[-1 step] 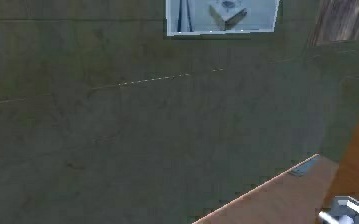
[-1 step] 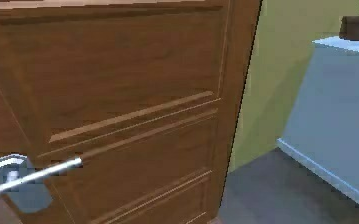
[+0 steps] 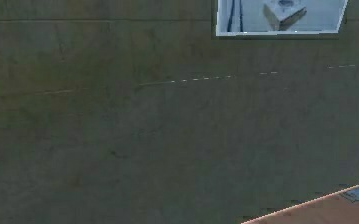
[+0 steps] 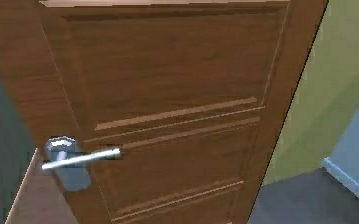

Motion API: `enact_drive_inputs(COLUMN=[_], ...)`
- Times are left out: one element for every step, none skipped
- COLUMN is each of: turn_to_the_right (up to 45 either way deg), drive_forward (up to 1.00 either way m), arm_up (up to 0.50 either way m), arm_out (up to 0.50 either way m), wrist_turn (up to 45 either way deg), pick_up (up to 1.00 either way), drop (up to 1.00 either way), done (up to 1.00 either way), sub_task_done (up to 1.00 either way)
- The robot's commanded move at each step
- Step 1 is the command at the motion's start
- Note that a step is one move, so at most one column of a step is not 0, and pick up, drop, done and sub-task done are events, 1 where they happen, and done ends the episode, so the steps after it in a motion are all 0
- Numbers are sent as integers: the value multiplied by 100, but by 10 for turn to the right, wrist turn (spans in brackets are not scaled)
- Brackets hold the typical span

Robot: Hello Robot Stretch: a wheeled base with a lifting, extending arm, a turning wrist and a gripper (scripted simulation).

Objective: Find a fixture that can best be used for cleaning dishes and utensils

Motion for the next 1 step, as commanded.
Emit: enact_drive_inputs(turn_to_the_right=[0], drive_forward=[25], arm_up=[0], arm_out=[0], wrist_turn=[0], pick_up=[0], drop=[0], done=[0], sub_task_done=[0])
